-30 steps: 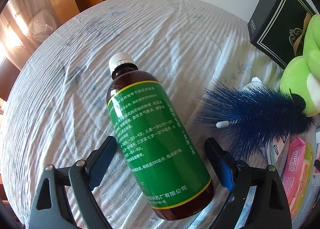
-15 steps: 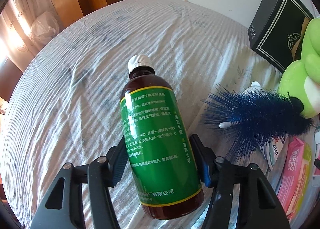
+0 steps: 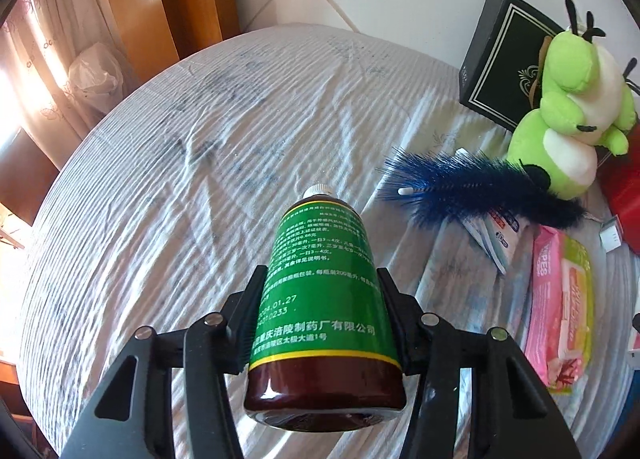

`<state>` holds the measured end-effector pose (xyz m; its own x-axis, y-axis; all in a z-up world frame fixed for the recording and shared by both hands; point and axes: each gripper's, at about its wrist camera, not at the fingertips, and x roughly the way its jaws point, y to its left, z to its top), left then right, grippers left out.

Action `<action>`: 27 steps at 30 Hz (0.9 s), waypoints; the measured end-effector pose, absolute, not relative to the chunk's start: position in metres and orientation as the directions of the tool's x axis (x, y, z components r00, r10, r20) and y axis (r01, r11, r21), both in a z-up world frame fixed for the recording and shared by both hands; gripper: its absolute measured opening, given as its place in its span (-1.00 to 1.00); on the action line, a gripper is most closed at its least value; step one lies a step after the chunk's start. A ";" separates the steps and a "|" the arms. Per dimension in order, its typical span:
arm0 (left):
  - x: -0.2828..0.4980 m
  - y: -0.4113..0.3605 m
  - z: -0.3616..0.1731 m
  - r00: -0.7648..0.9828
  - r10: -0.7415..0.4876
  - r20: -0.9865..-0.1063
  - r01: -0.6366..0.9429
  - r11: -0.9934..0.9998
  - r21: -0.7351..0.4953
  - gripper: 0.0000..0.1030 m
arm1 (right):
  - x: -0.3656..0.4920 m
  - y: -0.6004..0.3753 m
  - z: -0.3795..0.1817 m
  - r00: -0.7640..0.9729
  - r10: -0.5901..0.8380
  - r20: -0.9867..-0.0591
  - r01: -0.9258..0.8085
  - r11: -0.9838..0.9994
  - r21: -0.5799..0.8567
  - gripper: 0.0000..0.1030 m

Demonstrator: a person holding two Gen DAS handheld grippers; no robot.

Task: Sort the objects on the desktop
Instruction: 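Lift the bottle with the left tool while the right tool lifts the tissue pack toward the bin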

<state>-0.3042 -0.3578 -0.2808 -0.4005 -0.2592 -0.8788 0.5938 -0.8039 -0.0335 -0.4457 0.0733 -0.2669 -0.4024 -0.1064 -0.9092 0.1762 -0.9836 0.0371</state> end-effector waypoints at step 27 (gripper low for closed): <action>-0.210 -0.158 -0.068 -0.794 -0.078 -0.604 0.177 -0.978 -0.107 0.00 | -0.220 0.118 -0.060 -0.753 -0.067 -0.654 0.108 -0.994 -0.024 0.80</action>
<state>-0.2104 -0.1579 -0.0679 -0.7935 -0.0777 -0.6036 0.1771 -0.9784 -0.1069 -0.2197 0.1182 -0.0597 -0.7533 -0.0666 -0.6543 0.1084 -0.9938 -0.0236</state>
